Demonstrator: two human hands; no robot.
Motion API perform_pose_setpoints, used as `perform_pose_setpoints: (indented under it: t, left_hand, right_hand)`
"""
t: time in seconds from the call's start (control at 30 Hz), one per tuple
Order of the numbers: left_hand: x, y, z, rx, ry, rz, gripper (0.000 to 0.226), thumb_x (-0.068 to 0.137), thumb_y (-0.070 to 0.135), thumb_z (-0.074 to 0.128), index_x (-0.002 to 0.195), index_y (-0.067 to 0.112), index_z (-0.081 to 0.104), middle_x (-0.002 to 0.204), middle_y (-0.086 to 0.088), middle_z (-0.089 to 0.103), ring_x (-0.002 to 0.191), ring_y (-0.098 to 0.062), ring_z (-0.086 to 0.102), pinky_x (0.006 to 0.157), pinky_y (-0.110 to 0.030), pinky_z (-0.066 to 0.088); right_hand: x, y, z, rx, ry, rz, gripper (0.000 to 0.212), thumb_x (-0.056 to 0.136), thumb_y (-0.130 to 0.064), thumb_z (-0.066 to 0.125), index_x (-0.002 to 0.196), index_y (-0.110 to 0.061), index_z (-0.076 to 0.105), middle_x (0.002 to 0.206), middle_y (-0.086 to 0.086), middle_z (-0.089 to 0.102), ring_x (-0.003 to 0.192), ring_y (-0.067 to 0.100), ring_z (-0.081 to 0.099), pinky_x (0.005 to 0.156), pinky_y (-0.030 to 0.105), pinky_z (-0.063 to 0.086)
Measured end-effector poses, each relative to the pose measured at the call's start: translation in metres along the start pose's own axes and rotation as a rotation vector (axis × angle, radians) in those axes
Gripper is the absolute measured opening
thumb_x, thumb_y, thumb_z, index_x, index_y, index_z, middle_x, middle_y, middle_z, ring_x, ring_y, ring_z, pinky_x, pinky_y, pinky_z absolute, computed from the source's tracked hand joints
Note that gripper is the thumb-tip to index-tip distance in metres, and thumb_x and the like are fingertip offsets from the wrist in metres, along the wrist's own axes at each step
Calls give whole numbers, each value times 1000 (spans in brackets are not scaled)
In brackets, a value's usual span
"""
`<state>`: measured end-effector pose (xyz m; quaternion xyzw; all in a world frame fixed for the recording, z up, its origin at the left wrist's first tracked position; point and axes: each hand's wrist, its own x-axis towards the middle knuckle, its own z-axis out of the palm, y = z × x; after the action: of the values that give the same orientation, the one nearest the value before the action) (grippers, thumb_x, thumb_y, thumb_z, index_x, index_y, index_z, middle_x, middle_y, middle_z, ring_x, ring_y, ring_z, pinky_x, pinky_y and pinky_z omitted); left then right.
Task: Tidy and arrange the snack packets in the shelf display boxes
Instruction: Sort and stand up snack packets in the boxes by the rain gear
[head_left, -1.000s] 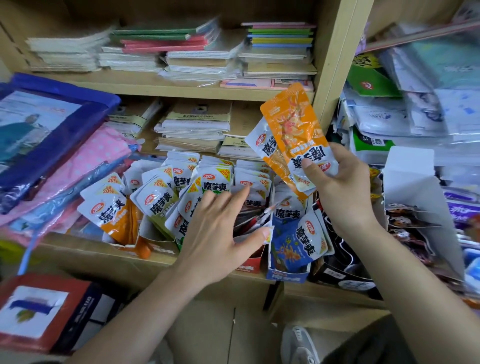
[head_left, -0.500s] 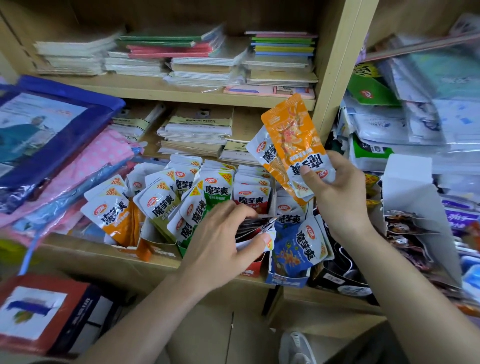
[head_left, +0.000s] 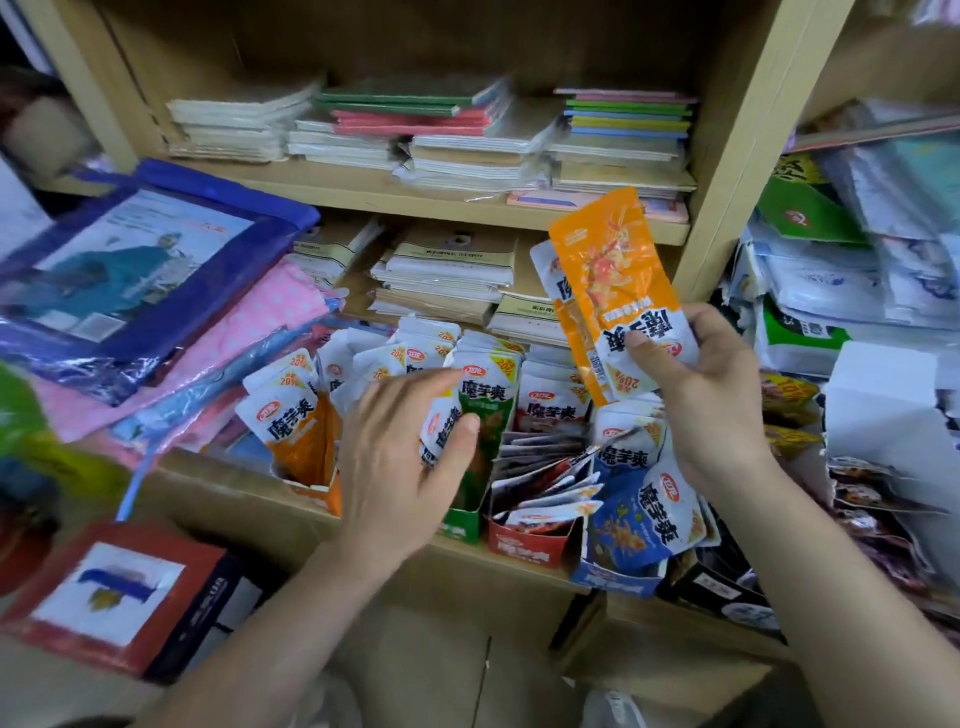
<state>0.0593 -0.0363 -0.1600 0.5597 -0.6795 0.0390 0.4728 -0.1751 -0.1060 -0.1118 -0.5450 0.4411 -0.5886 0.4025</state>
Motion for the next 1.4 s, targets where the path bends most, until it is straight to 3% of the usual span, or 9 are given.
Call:
perform_pose_setpoints:
  t: [0.1,0.3,0.5,0.7,0.83,0.93,1.03,1.2,1.4]
  left_hand:
    - [3,-22,-16,16,132,-225,35,93,33,58,122,16,67,117,10,65,110,1,51,98,-10,33]
    - [12,-50,-56,-558,140,-580,21,94,19,69,114,24,70,111,-2,74,108,-20,68,93,-36,57]
    - [14,-28,-65,-1000,-73,-762,73,73,44,79,135,13,56,110,-6,75,102,-25,73,81,-33,60]
    - [15,-35,-77,-794,76,-728,15,87,19,78,101,16,73,95,0,78,89,-16,74,65,-25,58]
    - [19,-56,-103,-692,254,-669,9,89,16,76,89,25,74,85,7,78,80,-10,75,64,-27,59]
    - [21,-79,-131,-615,412,-685,11,85,26,81,80,31,72,78,5,76,74,-16,75,67,-39,61]
    - [23,-91,-147,-628,527,-698,13,88,10,77,84,12,65,56,11,66,49,-3,63,45,-22,53]
    - [21,-106,-147,-430,425,-629,24,85,1,77,75,7,56,56,2,56,42,2,51,41,-11,39]
    - [16,-136,-131,-15,220,-597,33,72,39,80,66,23,51,66,2,63,67,-26,62,61,-42,50]
  right_hand:
    - [-5,-7,13,13,-47,-22,9,95,-14,68,100,-21,65,96,1,73,94,31,70,83,53,59]
    - [-20,-26,44,-67,-225,-86,18,93,-13,69,111,-13,68,100,0,76,89,16,73,74,31,61]
    - [-33,-37,80,-326,-452,-219,20,91,-19,72,101,-36,66,92,-19,73,84,2,69,69,17,52]
    - [-43,-28,112,-775,-530,-344,34,92,-35,69,125,-30,62,73,-18,63,55,0,52,52,17,33]
    - [-45,-32,130,-967,-466,-501,60,89,-48,69,143,-28,50,126,-4,66,112,22,59,80,35,47]
    - [-42,-33,140,-1051,-463,-571,58,88,-42,72,140,-23,55,131,0,63,118,27,55,90,41,48]
    - [-43,-39,154,-1137,-505,-667,47,86,-35,76,129,-21,64,127,0,65,115,29,57,92,46,50]
    - [-36,-35,196,-1030,-669,-646,48,86,-35,75,132,-26,62,133,-3,62,121,25,53,98,46,47]
    - [-5,24,226,-1226,-944,-462,85,89,-55,66,157,-42,17,166,-11,15,149,20,14,115,47,23]
